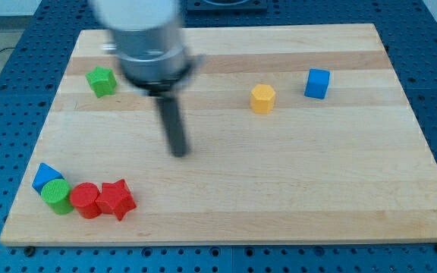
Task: Push yellow hexagon downwards
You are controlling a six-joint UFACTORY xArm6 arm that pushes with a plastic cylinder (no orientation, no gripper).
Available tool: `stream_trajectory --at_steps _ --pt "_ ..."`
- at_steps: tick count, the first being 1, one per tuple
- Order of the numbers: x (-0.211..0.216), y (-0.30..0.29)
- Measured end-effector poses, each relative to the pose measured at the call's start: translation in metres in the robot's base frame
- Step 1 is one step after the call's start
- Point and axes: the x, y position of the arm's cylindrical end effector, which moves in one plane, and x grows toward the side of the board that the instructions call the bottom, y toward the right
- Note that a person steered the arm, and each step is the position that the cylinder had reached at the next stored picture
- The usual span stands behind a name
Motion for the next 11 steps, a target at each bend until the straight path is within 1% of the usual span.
stream_trajectory --at_steps 1,2,3,4,5,6,7,8,9,10,11 --pt "-0.036 0.112" --pt "-0.084 0.180" --pt "-0.120 0.156" --pt "-0.116 0.081" --pt "-0.073 0.020" --pt "-0.047 0.002" --pt "-0.066 -0.002" --pt "-0.076 0.042" --pt "-0.055 0.053" --pt "-0.027 -0.030" --pt "0.000 -0.127"
